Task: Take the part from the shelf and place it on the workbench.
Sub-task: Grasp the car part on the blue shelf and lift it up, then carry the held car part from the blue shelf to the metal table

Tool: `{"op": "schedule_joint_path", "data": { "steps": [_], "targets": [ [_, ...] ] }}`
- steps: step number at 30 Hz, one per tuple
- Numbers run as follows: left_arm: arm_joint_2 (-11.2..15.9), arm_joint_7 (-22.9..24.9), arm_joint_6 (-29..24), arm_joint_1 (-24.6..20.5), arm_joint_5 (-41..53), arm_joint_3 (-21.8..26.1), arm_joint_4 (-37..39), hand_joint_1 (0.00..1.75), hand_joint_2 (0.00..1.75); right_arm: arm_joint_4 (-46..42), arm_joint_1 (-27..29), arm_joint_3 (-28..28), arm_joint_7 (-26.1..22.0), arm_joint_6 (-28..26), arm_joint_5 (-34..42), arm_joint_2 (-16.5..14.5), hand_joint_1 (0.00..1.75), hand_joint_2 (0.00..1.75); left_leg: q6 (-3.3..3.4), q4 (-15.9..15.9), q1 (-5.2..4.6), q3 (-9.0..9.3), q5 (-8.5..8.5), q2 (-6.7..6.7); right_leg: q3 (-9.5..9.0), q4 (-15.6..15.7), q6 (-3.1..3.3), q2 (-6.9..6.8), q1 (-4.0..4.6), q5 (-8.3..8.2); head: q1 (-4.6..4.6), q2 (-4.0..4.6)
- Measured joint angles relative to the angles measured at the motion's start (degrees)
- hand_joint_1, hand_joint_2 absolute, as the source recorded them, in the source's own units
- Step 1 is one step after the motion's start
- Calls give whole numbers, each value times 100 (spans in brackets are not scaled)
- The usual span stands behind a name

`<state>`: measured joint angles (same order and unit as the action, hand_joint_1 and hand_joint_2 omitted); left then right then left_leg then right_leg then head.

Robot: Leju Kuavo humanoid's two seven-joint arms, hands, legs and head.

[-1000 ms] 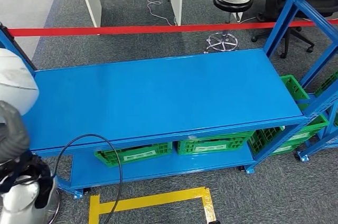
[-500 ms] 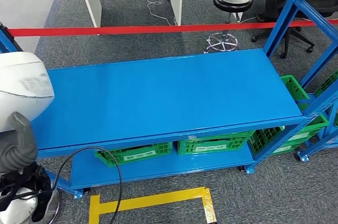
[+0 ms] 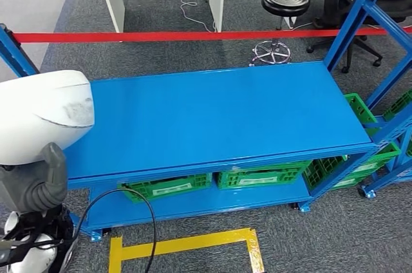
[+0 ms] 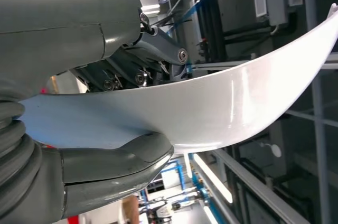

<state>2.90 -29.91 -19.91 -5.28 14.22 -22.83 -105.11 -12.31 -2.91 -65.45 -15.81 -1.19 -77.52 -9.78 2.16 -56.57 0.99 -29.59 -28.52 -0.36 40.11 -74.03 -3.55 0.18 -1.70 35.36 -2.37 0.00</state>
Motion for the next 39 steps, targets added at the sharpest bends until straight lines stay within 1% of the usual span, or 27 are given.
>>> {"op": "schedule_joint_path", "data": {
  "steps": [1, 2, 3, 4, 5, 6, 10, 12, 14, 15, 16, 17, 19, 20, 21, 24, 26, 27, 29, 30, 31, 32, 34, 35, 36, 37, 39],
  "targets": [
    [2, 8, -65, 23, 61, -5, 0, 175, 175, -20, -1, -31, 80, -146, 19, 5, 0, 0, -13, -4, 5, 9, -11, -4, 26, 11, -1, -2, -2, -103, -2, 0],
    [4, 14, -136, 48, 119, -8, 0, 175, 175, -42, -4, -64, 162, -286, 46, 17, 0, 0, -34, -10, 15, 26, -30, -11, -66, 265, 0, -4, -6, -314, -2, 0],
    [8, 18, -209, 73, 164, -9, -2, 175, 175, -63, -7, -107, 255, -404, 86, 34, 0, 0, -65, -24, 25, 46, -59, -18, -236, 674, 0, -5, -12, -554, -3, 0],
    [10, 21, -276, 97, 192, -8, -6, 175, 175, -80, -11, -155, 355, -490, 136, 51, 0, 0, -105, -42, 22, 53, -91, -25, -415, 1049, 3, 0, -9, -718, -8, 0],
    [13, 26, -339, 122, 209, -4, -15, 175, 175, -94, -16, -204, 458, -558, 192, 70, 0, 0, -143, -76, 16, 45, -118, -31, -557, 1338, 24, 8, -7, -799, -12, -1],
    [15, 28, -398, 149, 220, 2, -31, 175, 175, -110, -17, -243, 562, -609, 248, 90, 0, 0, -177, -103, 5, 29, -134, -35, -626, 1474, 51, 17, -1, -800, -10, -1],
    [17, 28, -643, 242, 261, 32, -97, 175, 175, -180, 2, -288, 915, -721, 401, 175, 0, 0, -251, -225, 13, -26, -219, -26, -651, 1483, 205, 22, 10, -725, 17, 0],
    [16, 17, -767, 266, 302, 55, -134, 175, 175, -208, -9, -290, 1039, -739, 440, 207, 0, 0, -285, -717, 19, -249, -485, -10, -677, 1494, 277, 3, 8, -710, 40, 0],
    [16, 7, -845, 307, 348, 74, -152, 175, 175, -225, -12, -292, 1110, -740, 459, 234, 0, 0, -291, -1523, 18, -655, -801, -7, -695, 1493, 318, -13, 31, -688, 57, 0],
    [16, 6, -866, 332, 363, 79, -155, 175, 175, -232, -10, -292, 1129, -740, 464, 244, 0, 0, -285, -1798, 17, -809, -851, -7, -708, 1493, 331, -17, 43, -678, 57, 0],
    [16, 5, -879, 352, 377, 84, -156, 175, 175, -238, -8, -292, 1141, -740, 466, 253, 0, 0, -270, -1863, 15, -869, -780, -7, -724, 1493, 340, -17, 52, -670, 59, 0],
    [16, 4, -896, 364, 393, 90, -158, 175, 175, -244, -9, -292, 1152, -740, 463, 260, 0, 0, -247, -1701, 12, -824, -599, -7, -746, 1493, 344, -13, 60, -661, 59, 0],
    [14, -6, -973, 370, 446, 105, -173, 175, 175, -252, -11, -292, 1175, -740, 445, 268, 0, 0, -182, -985, -8, -544, -143, -5, -798, 1494, 333, -6, 73, -637, 59, 0],
    [6, -14, -1033, 371, 482, 115, -184, 175, 175, -254, -12, -292, 1188, -740, 435, 270, 0, 0, -154, -656, -23, -413, -2, -3, -809, 1491, 314, -2, 83, -627, 61, 0],
    [-5, -24, -1104, 372, 516, 126, -195, 175, 175, -256, -13, -292, 1201, -740, 425, 272, 0, 0, -138, -437, -38, -333, 54, -2, -803, 1488, 288, -5, 91, -624, 63, -1],
    [-52, -49, -1326, 406, 590, 162, -229, 175, 175, -258, -13, -291, 1228, -739, 391, 274, 0, 0, -116, -278, -43, -314, 37, -9, -763, 1507, 190, -23, 95, -638, 66, -1],
    [-93, -65, -1457, 419, 625, 188, -252, 175, 175, -259, -17, -290, 1234, -737, 374, 274, 0, 0, -73, -224, -17, -300, 70, -4, -684, 1362, 140, -24, 94, -513, 50, 0],
    [-114, -71, -1516, 422, 645, 200, -259, 175, 175, -259, -18, -290, 1234, -730, 371, 274, 0, 0, -52, -204, -6, -293, 84, 3, -565, 1116, 121, -22, 93, -365, 35, -1],
    [-144, -80, -1622, 434, 682, 223, -265, 175, 175, -259, -11, -291, 1230, -685, 368, 274, 0, 0, -30, -203, -18, -300, 87, 12, -218, 370, 95, -21, 95, -19, 11, -1],
    [-153, -80, -1658, 443, 690, 233, -265, 175, 175, -259, -5, -291, 1224, -649, 370, 275, 0, 0, -27, -203, -25, -301, 87, 15, -72, 65, 87, -21, 96, 75, 9, -1],
    [-161, -80, -1684, 450, 692, 241, -265, 175, 175, -259, 0, -291, 1216, -616, 370, 275, 0, 0, -24, -204, -31, -299, 86, 15, -13, -50, 85, -21, 97, 59, 7, 0],
    [-169, -80, -1699, 457, 693, 249, -265, 175, 175, -259, 1, -290, 1208, -589, 370, 277, 0, 0, -22, -204, -35, -294, 86, 12, -63, 62, 91, -21, 97, -67, 6, 0],
    [-186, -80, -1712, 464, 696, 255, -266, 175, 175, -259, -7, -290, 1199, -566, 369, 282, 0, 0, -29, -205, -38, -280, 82, 2, -423, 816, 126, -18, 100, -461, 5, 0],
    [-192, -80, -1715, 465, 699, 259, -267, 175, 175, -259, -14, -291, 1198, -559, 370, 287, 0, 0, -41, -215, -49, -282, 78, -2, -619, 1194, 148, -15, 106, -591, 6, 0],
    [-197, -80, -1717, 467, 703, 263, -268, 175, 175, -259, -20, -292, 1198, -554, 369, 291, 0, 0, -62, -221, -58, -289, 81, -4, -752, 1447, 170, -12, 113, -658, 7, 0],
    [-199, -80, -1721, 470, 705, 267, -268, 175, 175, -259, -21, -292, 1197, -550, 369, 294, 0, 0, -87, -227, -64, -298, 88, -5, -810, 1553, 187, -6, 122, -660, 9, -1],
    [-201, -80, -1739, 475, 708, 280, -269, 175, 175, -259, -8, -292, 1183, -534, 367, 297, 0, 0, -141, -230, -66, -307, 103, -5, -816, 1568, 226, -2, 126, -678, 10, -1]
  ]
}}
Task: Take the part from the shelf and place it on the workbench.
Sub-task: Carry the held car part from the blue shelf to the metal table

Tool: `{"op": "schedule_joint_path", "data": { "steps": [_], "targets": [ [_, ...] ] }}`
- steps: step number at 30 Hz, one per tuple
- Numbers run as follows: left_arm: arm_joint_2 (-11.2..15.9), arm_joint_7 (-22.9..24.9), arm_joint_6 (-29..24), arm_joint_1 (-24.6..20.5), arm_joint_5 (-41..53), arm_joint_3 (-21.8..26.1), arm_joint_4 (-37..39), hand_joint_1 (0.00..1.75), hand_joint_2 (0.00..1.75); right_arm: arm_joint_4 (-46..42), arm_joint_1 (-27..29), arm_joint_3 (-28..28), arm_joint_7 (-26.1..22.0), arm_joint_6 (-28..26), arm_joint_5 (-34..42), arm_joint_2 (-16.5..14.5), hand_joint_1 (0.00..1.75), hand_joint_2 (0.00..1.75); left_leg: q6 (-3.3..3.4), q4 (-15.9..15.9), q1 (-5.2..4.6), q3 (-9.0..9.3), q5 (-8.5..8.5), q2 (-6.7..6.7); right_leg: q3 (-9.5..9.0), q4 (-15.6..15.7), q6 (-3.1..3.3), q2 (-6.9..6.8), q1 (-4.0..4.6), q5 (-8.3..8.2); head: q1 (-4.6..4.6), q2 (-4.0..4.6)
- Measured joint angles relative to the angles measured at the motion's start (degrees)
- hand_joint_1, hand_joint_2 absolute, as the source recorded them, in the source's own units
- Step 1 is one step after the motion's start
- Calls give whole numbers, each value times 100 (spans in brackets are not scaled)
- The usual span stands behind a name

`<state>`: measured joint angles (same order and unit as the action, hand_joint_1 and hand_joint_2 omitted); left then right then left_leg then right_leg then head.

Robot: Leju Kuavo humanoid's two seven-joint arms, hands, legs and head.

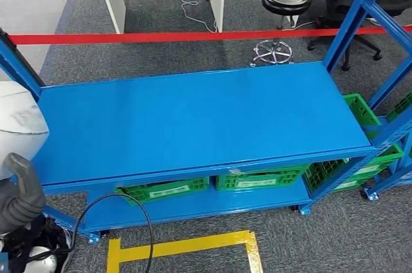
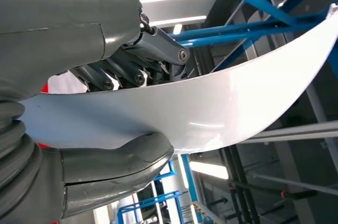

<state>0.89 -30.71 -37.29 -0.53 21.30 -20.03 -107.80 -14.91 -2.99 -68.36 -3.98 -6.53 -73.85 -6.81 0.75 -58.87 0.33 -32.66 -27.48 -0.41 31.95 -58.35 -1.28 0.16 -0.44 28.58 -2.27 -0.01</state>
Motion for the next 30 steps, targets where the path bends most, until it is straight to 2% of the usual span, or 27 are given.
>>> {"op": "schedule_joint_path", "data": {
  "steps": [2, 3, 5, 6, 7, 8, 9, 10, 12, 13, 16, 17, 18, 20, 21, 22, 23, 24, 25, 26, 27, 28, 30],
  "targets": [
    [0, -1, -21, 1, 3, 13, -1, 175, 175, 0, 4, 1, -31, 23, -13, 4, 0, 0, -57, -106, 9, -36, -112, 5, -1, 36, 67, -13, -24, -42, 13, 1],
    [1, -2, -28, 1, 6, 17, -2, 175, 175, 0, -1, 2, -48, 34, -24, 5, 0, 0, -87, -287, 15, -102, -258, 8, 1, 58, 102, -24, -39, -64, 25, 1],
    [1, -2, -37, 5, 11, 21, -2, 175, 175, 0, -7, 1, -68, 47, -46, 8, 0, 0, -140, -922, 34, -338, -648, 13, 20, 63, 136, -39, -42, -87, 48, 1],
    [1, -2, -43, 12, 10, 23, -2, 175, 175, 0, -4, 0, -71, 53, -56, 8, 0, 0, -157, -1242, 40, -452, -794, 13, 36, 60, 141, -45, -42, -98, 51, 1],
    [2, -2, -50, 19, 6, 26, -2, 175, 175, 0, 1, 0, -71, 60, -69, 8, 0, 0, -171, -1431, 46, -504, -843, 13, 54, 54, 141, -50, -41, -110, 52, 1],
    [2, -2, -57, 25, 2, 29, -2, 175, 175, 0, 5, 1, -68, 67, -84, 7, 0, 0, -179, -1419, 54, -465, -783, 14, 74, 46, 137, -52, -42, -123, 52, 1],
    [2, -2, -64, 28, -2, 31, -2, 175, 175, 0, 8, 1, -62, 77, -98, 6, 0, 0, -182, -1190, 64, -325, -628, 15, 91, 35, 127, -52, -44, -135, 52, 1],
    [1, -2, -70, 29, -3, 33, -2, 175, 175, 0, 9, 2, -53, 86, -114, 4, 0, 0, -181, -818, 76, -119, -442, 16, 104, 21, 116, -49, -47, -145, 52, 1],
    [-5, -3, -81, 27, -3, 35, -2, 175, 175, 0, 5, 3, -32, 98, -138, 0, 0, 0, -159, -170, 69, 210, -233, 17, 140, -10, 66, -41, -31, -170, 58, 0],
    [-10, -3, -86, 31, -5, 40, -2, 175, 175, 0, 4, 4, -25, 99, -149, -1, 0, 0, -134, -19, 58, 267, -207, 13, 161, -21, 32, -39, -23, -188, 57, 0],
    [-29, -3, -103, 47, -10, 55, -2, 175, 175, 0, 10, 4, -19, 99, -171, -1, 0, 0, -4, 17, 40, 202, -155, 16, 222, -34, -85, -39, -33, -219, 47, 1],
    [-37, -3, -106, 47, -10, 56, -2, 175, 175, 0, 12, 4, -20, 98, -175, -1, 0, 0, 50, 24, 43, 171, -120, 26, 270, -100, -113, -37, -42, -130, 40, 1],
    [-46, -3, -109, 47, -10, 57, -2, 175, 175, 1, 13, 4, -22, 98, -178, -1, 0, 0, 102, 35, 47, 130, -78, 38, 352, -278, -132, -33, -49, 52, 31, 1],
    [-65, -2, -109, 48, -16, 60, -1, 175, 175, 2, 14, 4, -29, 98, -180, -1, 0, 0, 163, 36, 37, 23, 6, 51, 588, -941, -150, -30, -53, 566, 2, 1],
    [-73, -2, -109, 51, -21, 61, -1, 175, 175, 2, 14, 4, -32, 98, -181, -1, 0, 0, 175, 34, 26, -38, 51, 54, 682, -1303, -153, -28, -53, 763, -6, 1],
    [-78, -2, -109, 52, -25, 62, 0, 175, 175, 1, 14, 4, -34, 98, -182, -1, 0, 0, 178, 31, 15, -99, 97, 55, 712, -1538, -153, -28, -52, 842, -8, 1],
    [-82, -2, -109, 54, -27, 63, 1, 175, 175, 1, 14, 4, -35, 98, -183, -1, 0, 0, 178, 29, 4, -155, 140, 55, 654, -1590, -146, -28, -51, 805, -8, 1],
    [-84, -2, -109, 55, -29, 64, 1, 175, 175, 0, 13, 4, -36, 98, -183, -1, 0, 0, 173, 27, -4, -206, 181, 55, 487, -1426, -131, -28, -48, 675, -9, 1],
    [-86, -2, -109, 55, -30, 66, 1, 175, 175, 0, 8, 4, -37, 98, -184, -1, 0, 0, 162, 26, -9, -246, 221, 53, 219, -1069, -102, -27, -40, 512, -9, 1],
    [-90, -2, -109, 55, -30, 68, 1, 175, 175, 0, -1, 4, -38, 98, -185, -1, 0, 0, 144, 23, -16, -272, 257, 51, -80, -623, -67, -24, -27, 415, -9, 1],
    [-95, -2, -109, 53, -30, 70, 1, 175, 175, 0, -13, 4, -40, 98, -187, -1, 0, 0, 117, 19, -21, -292, 293, 50, -351, -219, -38, -19, -13, 363, -6, 1],
    [-99, -2, -109, 52, -30, 72, 1, 175, 175, 1, -23, 4, -44, 98, -190, -2, 0, 0, 85, 15, -22, -302, 330, 52, -510, 61, -16, -13, 3, 364, -5, 1],
    [-109, -2, -109, 49, -32, 73, 1, 175, 175, 2, -21, 4, -50, 99, -195, -3, 0, 0, 9, 25, -16, -310, 405, 57, -558, 210, 14, -4, 28, 372, -2, 0]
  ]
}}
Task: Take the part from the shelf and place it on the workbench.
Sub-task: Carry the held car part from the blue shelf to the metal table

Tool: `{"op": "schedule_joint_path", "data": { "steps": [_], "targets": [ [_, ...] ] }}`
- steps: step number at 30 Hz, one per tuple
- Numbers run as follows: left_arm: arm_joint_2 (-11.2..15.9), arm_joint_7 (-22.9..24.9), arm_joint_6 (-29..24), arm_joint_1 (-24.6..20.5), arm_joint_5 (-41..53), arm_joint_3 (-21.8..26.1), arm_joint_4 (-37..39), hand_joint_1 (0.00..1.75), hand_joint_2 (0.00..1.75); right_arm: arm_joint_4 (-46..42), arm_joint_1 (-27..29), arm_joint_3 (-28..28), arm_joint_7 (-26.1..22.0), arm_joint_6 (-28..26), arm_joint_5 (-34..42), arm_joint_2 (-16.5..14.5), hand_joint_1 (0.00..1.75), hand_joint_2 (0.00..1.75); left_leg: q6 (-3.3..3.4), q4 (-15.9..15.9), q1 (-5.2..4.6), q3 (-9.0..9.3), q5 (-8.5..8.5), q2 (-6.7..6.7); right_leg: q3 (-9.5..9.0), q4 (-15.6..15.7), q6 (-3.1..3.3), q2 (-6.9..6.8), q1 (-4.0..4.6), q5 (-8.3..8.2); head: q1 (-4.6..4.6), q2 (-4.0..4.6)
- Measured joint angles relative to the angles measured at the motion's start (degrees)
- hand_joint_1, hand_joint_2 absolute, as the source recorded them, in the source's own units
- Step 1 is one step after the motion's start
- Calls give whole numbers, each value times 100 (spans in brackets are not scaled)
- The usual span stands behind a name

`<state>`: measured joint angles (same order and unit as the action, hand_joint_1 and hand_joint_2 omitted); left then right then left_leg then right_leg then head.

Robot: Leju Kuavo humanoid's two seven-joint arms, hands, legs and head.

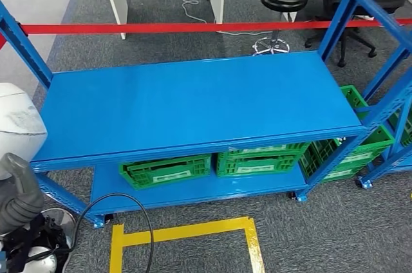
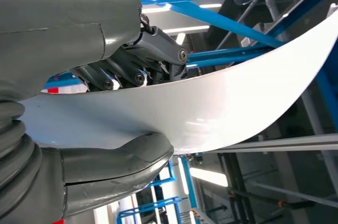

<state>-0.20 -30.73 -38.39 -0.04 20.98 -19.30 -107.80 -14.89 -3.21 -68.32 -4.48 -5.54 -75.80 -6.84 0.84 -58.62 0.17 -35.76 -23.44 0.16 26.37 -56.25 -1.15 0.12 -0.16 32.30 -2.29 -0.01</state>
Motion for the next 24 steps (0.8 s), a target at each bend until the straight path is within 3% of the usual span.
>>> {"op": "schedule_joint_path", "data": {
  "steps": [2, 4, 6, 7, 8, 9, 11, 13, 14, 16, 17, 19, 21, 22, 23, 24],
  "targets": [
    [-5, 0, -1, 4, -4, 4, 0, 175, 175, 4, 12, 1, -1, 2, -4, -4, 0, 0, -75, -39, 16, -31, -61, -6, 80, 18, 69, -23, -15, -92, 3, 0],
    [-6, 1, -1, 7, -6, 10, 0, 175, 175, 7, 13, 2, 3, 2, -12, -8, 0, 0, -145, -394, 31, -126, -500, -12, 182, 41, 141, -57, -39, -216, 31, 1],
    [-6, 2, -1, 9, -7, 13, 0, 175, 175, 7, 16, 2, 11, 2, -22, -10, 0, 0, -201, -1097, 41, -255, -1056, -12, 299, 21, 165, -73, -36, -325, 59, 1],
    [-6, 2, -2, 11, -7, 14, 1, 175, 175, 7, 18, 1, 15, 2, -26, -11, 0, 0, -221, -1406, 44, -278, -1181, -11, 372, 0, 164, -79, -35, -380, 61, 1],
    [-6, 2, -2, 11, -7, 14, 1, 175, 175, 7, 20, 1, 16, 3, -30, -13, 0, 0, -231, -1545, 46, -231, -1164, -11, 452, -28, 159, -84, -35, -430, 63, 1],
    [-6, 2, -2, 11, -7, 15, 2, 175, 175, 7, 20, 1, 16, 3, -32, -14, 0, 0, -234, -1476, 48, -96, -1043, -11, 540, -62, 151, -86, -35, -472, 64, 1],
    [-7, 2, -2, 9, -7, 15, 2, 175, 175, 7, 20, 2, 17, 3, -33, -15, 0, 0, -214, -795, 53, 396, -776, -11, 686, -136, 121, -87, -36, -532, 64, 1],
    [-11, 2, -2, 6, -5, 17, 2, 175, 175, 7, 17, 1, 16, 2, -38, -16, 0, 0, -175, -100, 41, 804, -747, -16, 779, -194, 71, -81, -21, -592, 62, 1],
    [-13, 2, -2, 5, -5, 20, 2, 175, 175, 7, 16, 1, 16, 2, -42, -16, 0, 0, -153, 56, 31, 871, -789, -21, 814, -208, 40, -80, -14, -633, 60, 1],
    [-18, 2, -2, 6, -4, 23, 2, 175, 175, 7, 19, 0, 15, 1, -46, -16, 0, 0, -71, 120, 27, 824, -753, -19, 869, -211, -30, -79, -12, -713, 60, 1],
    [-23, 2, -2, 5, -3, 24, 2, 175, 175, 7, 23, 0, 15, 1, -45, -16, 0, 0, -11, 130, 33, 767, -703, -10, 909, -241, -64, -70, -19, -671, 60, 1],
    [-40, 0, -2, 3, -1, 25, 2, 175, 175, 7, 30, -1, 15, 3, -44, -16, 0, 0, 104, 155, 49, 626, -570, 15, 1062, -547, -118, -46, -33, -293, 38, 1],
    [-57, -4, -2, 6, 1, 27, 2, 175, 175, 7, 29, -1, 14, 7, -44, -16, 0, 0, 148, 149, 34, 457, -433, 24, 1257, -1236, -153, -33, -41, 253, 10, 1],
    [-63, -5, -2, 8, 1, 28, 2, 175, 175, 7, 28, -1, 13, 9, -43, -16, 0, 0, 152, 145, 27, 369, -364, 26, 1306, -1571, -166, -32, -43, 396, 7, 1],
    [-67, -7, -2, 9, -1, 31, 2, 175, 175, 7, 28, -1, 13, 9, -43, -16, 0, 0, 150, 141, 22, 282, -296, 28, 1290, -1774, -172, -32, -43, 395, 7, 1],
    [-68, -8, -2, 9, -3, 33, 2, 175, 175, 7, 28, -1, 13, 9, -42, -16, 0, 0, 142, 135, 19, 203, -232, 30, 1186, -1791, -171, -32, -43, 278, 6, 1]
  ]
}}
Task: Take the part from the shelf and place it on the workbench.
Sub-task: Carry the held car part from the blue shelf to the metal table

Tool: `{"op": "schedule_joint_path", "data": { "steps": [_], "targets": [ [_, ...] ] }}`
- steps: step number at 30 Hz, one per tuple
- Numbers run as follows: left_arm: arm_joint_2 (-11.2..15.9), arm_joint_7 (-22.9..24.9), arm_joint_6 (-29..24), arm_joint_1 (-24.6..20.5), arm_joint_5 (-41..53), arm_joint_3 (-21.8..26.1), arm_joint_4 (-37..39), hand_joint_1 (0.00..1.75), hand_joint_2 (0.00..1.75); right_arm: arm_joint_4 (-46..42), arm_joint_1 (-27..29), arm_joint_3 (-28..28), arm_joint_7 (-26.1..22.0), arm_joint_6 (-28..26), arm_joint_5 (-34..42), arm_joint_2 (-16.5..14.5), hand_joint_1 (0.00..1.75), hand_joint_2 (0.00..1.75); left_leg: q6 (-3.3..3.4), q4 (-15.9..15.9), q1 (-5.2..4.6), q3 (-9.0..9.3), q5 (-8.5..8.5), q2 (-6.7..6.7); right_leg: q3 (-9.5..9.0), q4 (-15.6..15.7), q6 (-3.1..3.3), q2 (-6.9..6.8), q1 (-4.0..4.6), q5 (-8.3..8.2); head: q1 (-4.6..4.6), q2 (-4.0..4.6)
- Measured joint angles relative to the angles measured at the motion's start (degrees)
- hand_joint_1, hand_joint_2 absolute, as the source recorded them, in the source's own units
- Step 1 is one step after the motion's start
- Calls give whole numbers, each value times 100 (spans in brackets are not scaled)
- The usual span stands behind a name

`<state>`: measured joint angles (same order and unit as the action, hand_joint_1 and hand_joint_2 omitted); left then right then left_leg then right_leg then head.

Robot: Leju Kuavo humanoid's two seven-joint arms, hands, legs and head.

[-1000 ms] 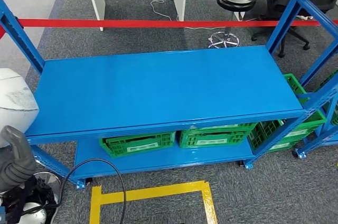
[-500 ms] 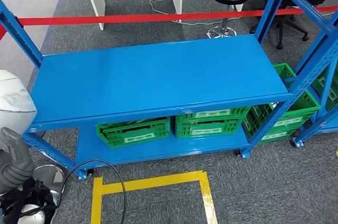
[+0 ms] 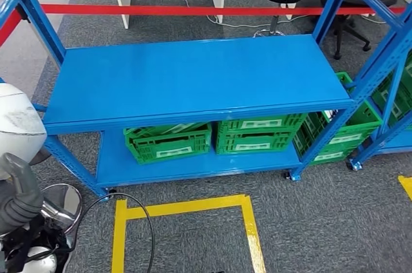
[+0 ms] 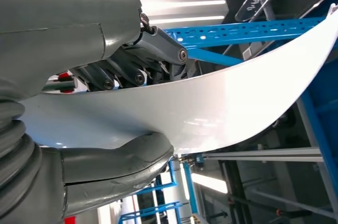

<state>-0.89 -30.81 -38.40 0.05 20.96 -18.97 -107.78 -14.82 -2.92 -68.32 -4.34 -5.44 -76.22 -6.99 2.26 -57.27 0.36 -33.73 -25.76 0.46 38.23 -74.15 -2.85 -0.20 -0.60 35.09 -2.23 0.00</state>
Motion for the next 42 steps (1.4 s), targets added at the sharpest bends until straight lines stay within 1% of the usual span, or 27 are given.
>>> {"op": "schedule_joint_path", "data": {
  "steps": [1, 2, 3, 4, 5, 6, 8, 9, 10, 12, 13, 14, 15, 16, 17, 18, 20, 21, 25, 33, 34, 36, 37, 38, 40, 41, 42],
  "targets": [
    [-2, -1, 0, 0, -1, 2, 0, 175, 175, 0, -1, 0, 1, 0, 1, 0, 0, 0, -12, -6, -1, -75, 61, 0, -199, 177, 10, 0, 0, -176, 1, 0],
    [-3, -3, 0, 0, -2, 4, 0, 175, 175, 0, -7, 0, 1, 0, 1, 0, 0, 0, -28, -15, -2, -138, 121, -2, -497, 538, 32, 4, 1, -317, 0, 0],
    [-4, -4, 0, -1, -2, 6, 0, 175, 175, 0, -17, 0, 2, 0, 2, 0, 0, 0, -53, -30, -9, -188, 173, -6, -850, 1002, 55, 8, 9, -364, -2, 0],
    [-7, -7, 0, -1, -2, 8, 0, 175, 175, 0, -30, 0, 2, 1, 2, 0, 0, 0, -81, -43, -16, -228, 226, -7, -1153, 1442, 81, 14, 14, -334, 0, 0],
    [-8, -9, 0, -2, -2, 10, 0, 175, 175, 0, -41, 0, 3, 2, 3, 0, 0, 0, -112, -51, -19, -253, 281, -4, -1351, 1764, 105, 22, 26, -267, 0, -1],
    [-10, -11, 0, -2, -2, 11, 0, 175, 175, 0, -46, 0, 8, 4, 3, 0, 0, 0, -148, -47, -21, -269, 334, 0, -1431, 1932, 130, 27, 40, -217, 1, -1],
    [-11, -14, 0, 2, -2, 22, 0, 175, 175, 2, -34, 0, 24, 11, 3, -3, 0, 0, -219, -39, -8, -301, 388, 0, -1343, 1980, 205, 13, 39, -274, 3, -1],
    [-11, -15, 0, 7, -2, 33, 0, 175, 175, 4, -26, 0, 32, 16, 3, -5, 0, 0, -253, -105, -1, -335, 266, -6, -1285, 1984, 252, -3, 30, -338, 12, -1],
    [-11, -15, 0, 12, -3, 46, 0, 175, 175, 6, -21, 0, 37, 19, 3, -7, 0, 0, -284, -276, 6, -385, 25, -13, -1211, 1990, 292, -22, 18, -412, 30, -1],
    [-10, -16, 0, 22, -4, 69, 1, 175, 175, 7, -19, 0, 43, 23, 2, -9, 0, 0, -340, -941, 21, -499, -633, -18, -1058, 1977, 335, -46, 14, -554, 65, 0],
    [-10, -16, 0, 28, -4, 78, 1, 175, 175, 7, -18, 0, 45, 24, 2, -9, 0, 0, -364, -1316, 25, -533, -841, -18, -977, 1961, 337, -56, 15, -624, 75, 0],
    [-10, -16, 0, 33, -4, 86, 2, 175, 175, 7, -17, 0, 45, 26, 2, -9, 0, 0, -380, -1592, 26, -523, -890, -18, -888, 1937, 334, -63, 16, -693, 78, 0],
    [-9, -16, 0, 37, -4, 93, 2, 175, 175, 7, -17, 0, 45, 30, 4, -9, 0, 0, -388, -1696, 27, -448, -806, -18, -792, 1904, 327, -69, 15, -754, 80, 0],
    [-9, -16, 0, 39, -4, 97, 2, 175, 175, 7, -18, 0, 45, 32, 6, -9, 0, 0, -386, -1578, 29, -281, -639, -18, -681, 1862, 315, -73, 14, -807, 81, 0],
    [-8, -16, 0, 39, -4, 99, 2, 175, 175, 7, -18, 0, 45, 36, 8, -9, 0, 0, -376, -1276, 32, -31, -483, -19, -581, 1813, 300, -74, 12, -849, 83, 0],
    [-8, -16, 0, 37, -4, 100, 2, 175, 175, 7, -19, 0, 45, 38, 9, -9, 0, 0, -359, -853, 29, 268, -425, -21, -494, 1757, 281, -72, 20, -881, 84, 0],
    [-10, -18, 0, 33, -4, 101, 2, 175, 175, 7, -22, 0, 44, 39, 10, -9, 0, 0, -302, -140, 19, 709, -508, -27, -375, 1672, 227, -63, 38, -948, 81, 0],
    [-11, -19, 0, 33, -3, 102, 2, 175, 175, 7, -23, 0, 44, 39, 10, -9, 0, 0, -268, 25, 9, 781, -571, -30, -335, 1653, 192, -61, 45, -993, 76, 0],
    [-15, -20, 0, 39, -2, 104, 2, 175, 175, 7, -2, -2, 43, 39, 11, -9, 0, 0, -115, 97, 25, 650, -474, -4, -244, 1630, 73, -49, 24, -1057, 76, 0],
    [-16, -20, 0, 36, -2, 104, 3, 175, 175, 7, 1, -2, 39, 39, 11, -9, 0, 0, -92, 102, 31, 621, -445, 6, -223, 1597, 63, -37, 16, -981, 74, 0],
    [-16, -20, 0, 36, -2, 104, 4, 175, 175, 7, 2, -2, 36, 39, 10, -9, 0, 0, -81, 102, 29, 606, -433, 6, -209, 1571, 59, -33, 16, -925, 71, 0],
    [-25, -24, 0, 40, 8, 105, 4, 175, 175, 7, 4, -1, -18, 55, -1, -9, 0, 0, -32, 101, 20, 475, -340, 6, -36, 1033, 30, -14, 12, -389, 55, 0],
    [-32, -39, 0, 50, 32, 110, 4, 175, 175, 7, 6, -1, -55, 83, -13, -9, 0, 0, -18, 97, 8, 345, -244, 8, 13, 629, 24, -8, 11, -274, 48, 0],
    [-40, -61, 0, 61, 58, 121, 3, 175, 175, 7, 1, 0, -96, 120, -25, -7, 0, 0, -27, 82, -17, 197, -113, 11, -292, 726, 53, -2, 20, -160, 43, 0],
    [-52, -105, 0, 84, 103, 143, 3, 175, 175, 10, -5, 0, -145, 215, -33, -6, 0, 0, -130, 43, -59, -39, 120, 20, -988, 1466, 169, -4, 27, -352, 46, 0],
    [-55, -118, 0, 88, 112, 154, 2, 175, 175, 12, -5, 0, -167, 268, -25, -7, 0, 0, -193, -11, -70, -102, 124, 15, -1296, 1988, 241, -8, 25, -345, 52, 0],
    [-57, -125, 0, 93, 122, 160, 3, 175, 175, 14, 2, 0, -190, 320, -13, -9, 0, 0, -243, -139, -64, -166, 11, 9, -1250, 2018, 288, -14, 15, -360, 66, 0]
  ]
}}
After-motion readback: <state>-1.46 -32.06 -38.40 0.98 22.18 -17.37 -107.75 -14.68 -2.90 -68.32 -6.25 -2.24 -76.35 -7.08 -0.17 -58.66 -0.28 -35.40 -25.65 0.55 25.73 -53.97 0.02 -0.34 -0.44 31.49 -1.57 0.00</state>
